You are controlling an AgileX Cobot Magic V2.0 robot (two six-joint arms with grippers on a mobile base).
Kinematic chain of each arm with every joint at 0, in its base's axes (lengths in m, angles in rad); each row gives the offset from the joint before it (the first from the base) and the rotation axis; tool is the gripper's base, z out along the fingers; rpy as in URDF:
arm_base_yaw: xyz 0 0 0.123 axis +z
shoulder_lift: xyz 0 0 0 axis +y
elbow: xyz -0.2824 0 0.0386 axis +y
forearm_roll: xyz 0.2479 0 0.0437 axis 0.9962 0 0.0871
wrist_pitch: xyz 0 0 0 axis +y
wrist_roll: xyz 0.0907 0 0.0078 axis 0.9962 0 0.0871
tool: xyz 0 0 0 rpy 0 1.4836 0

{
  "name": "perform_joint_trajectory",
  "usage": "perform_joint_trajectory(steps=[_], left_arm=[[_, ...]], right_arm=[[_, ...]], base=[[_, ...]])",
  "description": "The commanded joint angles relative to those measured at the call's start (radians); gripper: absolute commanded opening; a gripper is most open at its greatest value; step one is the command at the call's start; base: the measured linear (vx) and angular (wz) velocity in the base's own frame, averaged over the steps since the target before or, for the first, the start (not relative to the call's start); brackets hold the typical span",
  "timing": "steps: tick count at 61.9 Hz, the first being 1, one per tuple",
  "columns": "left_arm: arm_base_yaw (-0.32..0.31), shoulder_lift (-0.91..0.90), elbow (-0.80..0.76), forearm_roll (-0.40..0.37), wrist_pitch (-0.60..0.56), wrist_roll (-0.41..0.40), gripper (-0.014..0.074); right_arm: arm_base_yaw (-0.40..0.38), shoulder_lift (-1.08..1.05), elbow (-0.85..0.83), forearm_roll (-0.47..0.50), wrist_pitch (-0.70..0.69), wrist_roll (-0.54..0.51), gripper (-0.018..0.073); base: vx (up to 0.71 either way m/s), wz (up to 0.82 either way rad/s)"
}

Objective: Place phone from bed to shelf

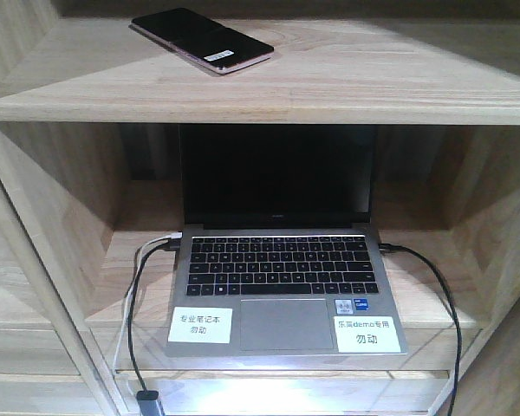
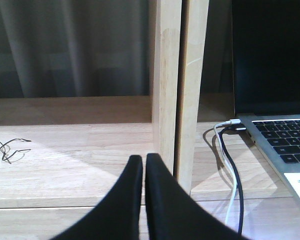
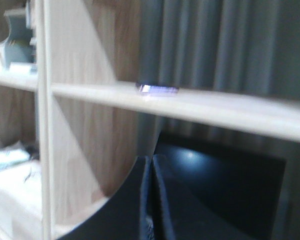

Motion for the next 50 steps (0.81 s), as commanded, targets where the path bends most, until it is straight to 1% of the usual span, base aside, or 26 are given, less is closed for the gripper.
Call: perform_joint_trajectory(steps=[1, 50], left_arm=[[-0.004, -0.006, 0.002, -0.010, -0.074, -0.004, 0.0001], [-0.004, -0.006, 0.002, -0.010, -0.074, -0.004, 0.0001]], right_arm=[[-0.006, 0.013, -0.022, 0.022, -0.045, 0.000, -0.0008], [-0.006, 0.013, -0.022, 0.021, -0.045, -0.003, -0.0008]], base=[[0.00, 0.00], [0.00, 0.00]])
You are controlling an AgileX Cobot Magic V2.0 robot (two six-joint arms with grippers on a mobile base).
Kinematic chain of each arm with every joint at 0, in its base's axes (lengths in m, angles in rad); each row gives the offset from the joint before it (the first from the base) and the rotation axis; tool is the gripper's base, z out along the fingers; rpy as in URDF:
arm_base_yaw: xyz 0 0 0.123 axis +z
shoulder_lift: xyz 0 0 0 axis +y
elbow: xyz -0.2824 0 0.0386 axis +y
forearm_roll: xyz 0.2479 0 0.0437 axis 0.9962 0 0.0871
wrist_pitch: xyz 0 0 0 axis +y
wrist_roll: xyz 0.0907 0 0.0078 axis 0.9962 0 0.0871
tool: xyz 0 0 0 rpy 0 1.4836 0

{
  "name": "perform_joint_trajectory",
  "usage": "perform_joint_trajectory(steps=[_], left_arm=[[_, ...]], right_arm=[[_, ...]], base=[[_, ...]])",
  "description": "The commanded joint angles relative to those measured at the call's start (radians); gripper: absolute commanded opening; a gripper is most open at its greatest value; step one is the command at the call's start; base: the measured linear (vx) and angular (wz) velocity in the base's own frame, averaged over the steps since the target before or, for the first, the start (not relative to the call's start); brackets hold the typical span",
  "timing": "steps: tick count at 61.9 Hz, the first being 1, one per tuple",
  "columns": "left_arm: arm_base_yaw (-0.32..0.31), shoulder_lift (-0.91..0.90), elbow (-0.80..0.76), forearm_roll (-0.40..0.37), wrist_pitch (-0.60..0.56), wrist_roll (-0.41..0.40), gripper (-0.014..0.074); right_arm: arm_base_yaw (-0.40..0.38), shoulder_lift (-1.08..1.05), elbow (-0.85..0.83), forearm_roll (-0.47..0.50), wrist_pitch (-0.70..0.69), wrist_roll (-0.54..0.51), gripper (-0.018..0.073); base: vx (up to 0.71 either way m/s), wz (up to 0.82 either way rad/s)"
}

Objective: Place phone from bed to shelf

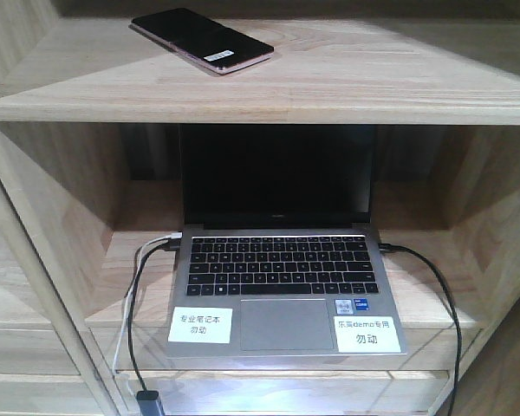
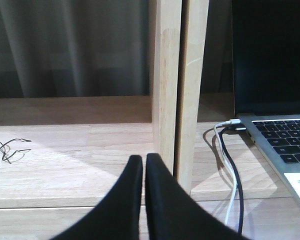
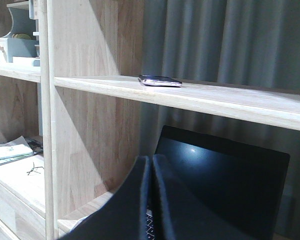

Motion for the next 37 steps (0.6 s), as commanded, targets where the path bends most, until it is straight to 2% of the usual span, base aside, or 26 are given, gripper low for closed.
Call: perform_joint_trajectory(steps=[1, 27, 32, 37], left_arm=[[-0.004, -0.006, 0.002, -0.010, -0.074, -0.004, 0.0001], [-0.004, -0.006, 0.002, -0.010, -0.074, -0.004, 0.0001], [-0.004, -0.006, 0.002, -0.010, -0.074, -0.004, 0.0001], [-0.004, -0.006, 0.002, -0.010, -0.074, -0.004, 0.0001]], right_arm=[[-0.006, 0.013, -0.024, 0.021, -0.052, -0.003, -0.0008], [-0.006, 0.013, -0.024, 0.007, -0.055, 0.007, -0.0008], [-0.006, 0.013, -0.024, -0.049, -0.055, 0.065, -0.0008], [-0.006, 0.013, -0.024, -0.136, -0.055, 0.180, -0.0008]], base=[[0.00, 0.00], [0.00, 0.00], [0.00, 0.00], [0.00, 0.00]])
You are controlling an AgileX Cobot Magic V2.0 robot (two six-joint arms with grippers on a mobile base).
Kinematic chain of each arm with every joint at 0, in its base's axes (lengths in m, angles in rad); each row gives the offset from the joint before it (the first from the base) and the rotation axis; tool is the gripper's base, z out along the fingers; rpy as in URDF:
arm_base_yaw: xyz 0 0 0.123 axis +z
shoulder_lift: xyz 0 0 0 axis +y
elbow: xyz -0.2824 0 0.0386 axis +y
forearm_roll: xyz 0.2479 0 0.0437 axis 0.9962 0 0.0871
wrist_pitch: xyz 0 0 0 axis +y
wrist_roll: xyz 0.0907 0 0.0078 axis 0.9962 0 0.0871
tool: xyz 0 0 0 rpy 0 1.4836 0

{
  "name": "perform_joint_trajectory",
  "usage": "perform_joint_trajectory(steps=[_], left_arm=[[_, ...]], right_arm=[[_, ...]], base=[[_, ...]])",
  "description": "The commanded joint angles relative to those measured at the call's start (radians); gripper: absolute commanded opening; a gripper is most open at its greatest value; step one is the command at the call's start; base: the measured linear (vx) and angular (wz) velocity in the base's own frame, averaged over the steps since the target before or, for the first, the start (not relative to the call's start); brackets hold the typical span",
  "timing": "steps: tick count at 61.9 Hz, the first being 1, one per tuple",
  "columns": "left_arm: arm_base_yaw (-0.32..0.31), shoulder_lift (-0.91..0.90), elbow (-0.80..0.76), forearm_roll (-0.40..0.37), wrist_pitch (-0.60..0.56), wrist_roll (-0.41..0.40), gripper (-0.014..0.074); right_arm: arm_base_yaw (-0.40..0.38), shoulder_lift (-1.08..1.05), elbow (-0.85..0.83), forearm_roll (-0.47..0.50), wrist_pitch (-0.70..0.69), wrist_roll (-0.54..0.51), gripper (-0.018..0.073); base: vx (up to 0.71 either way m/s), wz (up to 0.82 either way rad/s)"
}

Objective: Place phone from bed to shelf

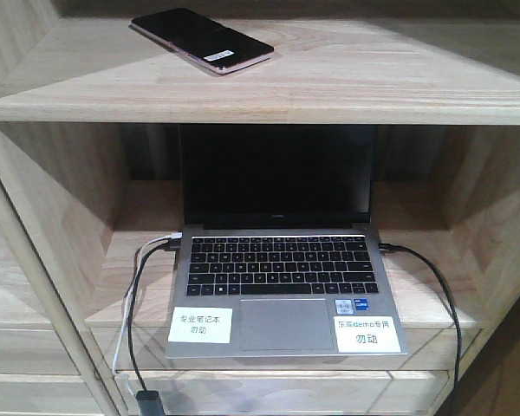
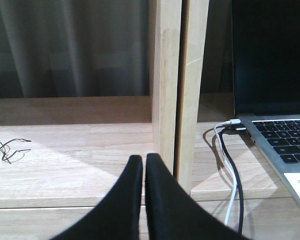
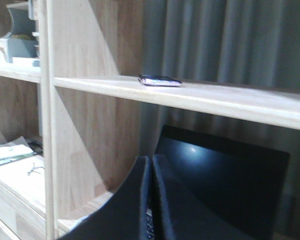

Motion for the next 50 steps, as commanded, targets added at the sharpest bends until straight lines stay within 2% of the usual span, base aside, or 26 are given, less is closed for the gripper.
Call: perform_joint_trajectory(steps=[1, 26, 31, 40, 50], left_arm=[[-0.004, -0.006, 0.002, -0.010, -0.074, -0.004, 0.0001], [-0.004, -0.006, 0.002, -0.010, -0.074, -0.004, 0.0001], [-0.004, -0.006, 0.002, -0.010, -0.074, -0.004, 0.0001], [-0.004, -0.006, 0.002, -0.010, -0.074, -0.004, 0.0001], [-0.004, -0.006, 0.002, -0.010, -0.074, -0.004, 0.0001]], right_arm=[[-0.006, 0.013, -0.024, -0.113, -0.055, 0.137, -0.0008], [-0.010, 0.013, -0.021, -0.689, 0.017, 0.696, -0.0008], [-0.041, 0.013, -0.021, -0.725, 0.048, 0.716, -0.0008], [-0.156, 0.013, -0.021, -0.728, 0.062, 0.701, -0.0008], [-0.241, 0.013, -0.021, -0.728, 0.062, 0.620, -0.0008]], base=[[0.00, 0.00], [0.00, 0.00], [0.00, 0.00], [0.00, 0.00], [0.00, 0.00]])
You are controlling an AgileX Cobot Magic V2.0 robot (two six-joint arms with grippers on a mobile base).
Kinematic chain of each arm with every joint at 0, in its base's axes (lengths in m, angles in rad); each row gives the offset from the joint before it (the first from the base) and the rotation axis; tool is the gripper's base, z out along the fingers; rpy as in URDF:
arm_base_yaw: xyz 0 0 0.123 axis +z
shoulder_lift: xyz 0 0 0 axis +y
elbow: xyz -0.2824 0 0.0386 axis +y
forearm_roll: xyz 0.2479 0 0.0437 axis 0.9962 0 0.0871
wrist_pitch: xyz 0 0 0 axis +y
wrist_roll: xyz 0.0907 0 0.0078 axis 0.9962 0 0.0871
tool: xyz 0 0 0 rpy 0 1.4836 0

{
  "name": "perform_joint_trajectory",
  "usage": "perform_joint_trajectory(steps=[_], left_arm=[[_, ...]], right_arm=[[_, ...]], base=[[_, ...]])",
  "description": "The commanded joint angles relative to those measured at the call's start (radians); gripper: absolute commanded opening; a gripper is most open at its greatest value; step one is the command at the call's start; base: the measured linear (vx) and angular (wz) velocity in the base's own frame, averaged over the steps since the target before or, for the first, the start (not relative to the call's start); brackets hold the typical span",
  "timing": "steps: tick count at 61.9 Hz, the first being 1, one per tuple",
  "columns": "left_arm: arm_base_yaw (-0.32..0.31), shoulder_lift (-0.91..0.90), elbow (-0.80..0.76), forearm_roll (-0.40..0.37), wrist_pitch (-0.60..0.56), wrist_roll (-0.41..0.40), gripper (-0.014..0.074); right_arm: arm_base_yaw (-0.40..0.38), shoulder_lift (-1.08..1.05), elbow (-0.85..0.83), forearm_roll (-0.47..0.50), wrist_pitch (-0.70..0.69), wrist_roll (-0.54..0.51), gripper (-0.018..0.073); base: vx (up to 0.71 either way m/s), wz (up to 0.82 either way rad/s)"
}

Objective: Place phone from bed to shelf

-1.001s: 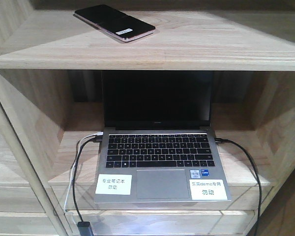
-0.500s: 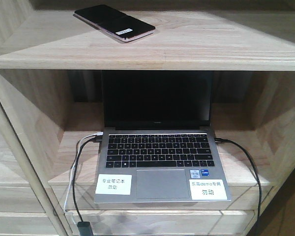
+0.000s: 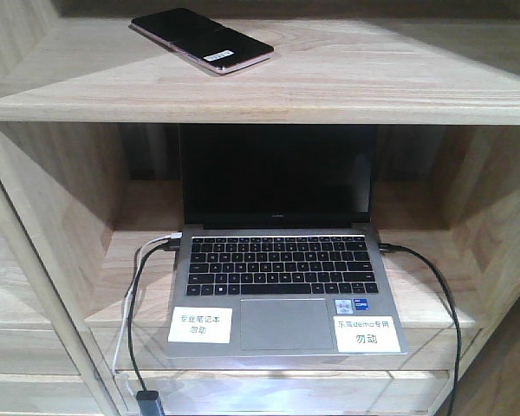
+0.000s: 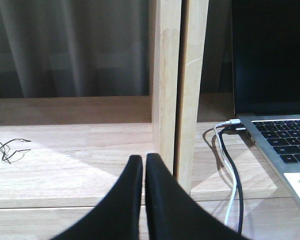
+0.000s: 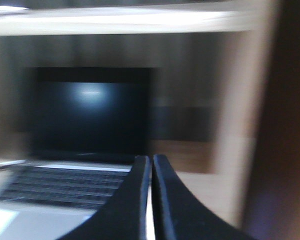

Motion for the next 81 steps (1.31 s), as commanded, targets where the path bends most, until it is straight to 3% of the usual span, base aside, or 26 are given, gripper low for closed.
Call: perform_joint_trajectory(steps=[1, 15, 27, 47, 81], left_arm=[[-0.004, -0.006, 0.002, -0.010, -0.074, -0.004, 0.0001], [-0.004, -0.006, 0.002, -0.010, -0.074, -0.004, 0.0001], [-0.004, -0.006, 0.002, -0.010, -0.074, -0.004, 0.0001], [-0.004, -0.006, 0.002, -0.010, -0.074, -0.004, 0.0001], [-0.004, -0.006, 0.002, -0.010, -0.074, -0.004, 0.0001]], right_arm=[[-0.045, 0.013, -0.023, -0.016, -0.064, -0.054, -0.0008], [-0.103, 0.013, 0.060, -0.006, -0.137, -0.046, -0.0008], [-0.103, 0.013, 0.196, 0.008, -0.254, -0.034, -0.0008], [-0.103, -0.014, 0.444, 0.034, -0.618, 0.014, -0.0008], [-0.103, -0.063, 0.442, 0.029, -0.539, 0.006, -0.0008]], base=[[0.00, 0.00], [0.00, 0.00], [0.00, 0.00], [0.00, 0.00], [0.00, 0.00]])
